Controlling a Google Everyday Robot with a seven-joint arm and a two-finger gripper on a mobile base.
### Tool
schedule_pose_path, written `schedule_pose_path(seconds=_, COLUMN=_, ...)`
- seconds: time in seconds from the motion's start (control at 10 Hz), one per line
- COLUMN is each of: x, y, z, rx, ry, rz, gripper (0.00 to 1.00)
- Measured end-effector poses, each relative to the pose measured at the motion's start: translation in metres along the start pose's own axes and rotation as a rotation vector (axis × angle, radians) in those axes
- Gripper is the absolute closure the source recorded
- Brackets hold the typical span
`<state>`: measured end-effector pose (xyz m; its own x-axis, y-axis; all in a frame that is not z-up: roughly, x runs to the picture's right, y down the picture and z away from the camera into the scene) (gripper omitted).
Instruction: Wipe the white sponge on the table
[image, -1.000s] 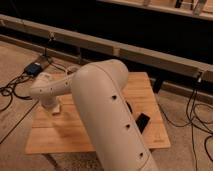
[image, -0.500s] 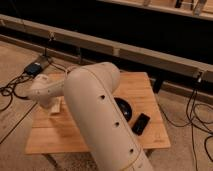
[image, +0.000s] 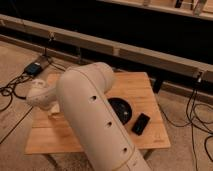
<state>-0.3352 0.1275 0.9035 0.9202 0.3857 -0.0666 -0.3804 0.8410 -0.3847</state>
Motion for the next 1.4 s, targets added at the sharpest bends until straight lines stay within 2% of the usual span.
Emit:
schedule_pose_path(seconds=0.3, x=0.005, y=0.006, z=0.004, rx=0.026, ry=0.018, rz=-0.020, gripper=0.98)
schedule_pose_path(seconds=1.1, x=0.033, y=-0.001, z=-0.012, rx=0.033, ry=0.100, rz=0.056, gripper=1.00)
schedule_pose_path(seconds=1.4, x=0.051, y=-0.010, z=-0.004, rx=0.020, ry=0.175, rz=0.100, gripper=1.00)
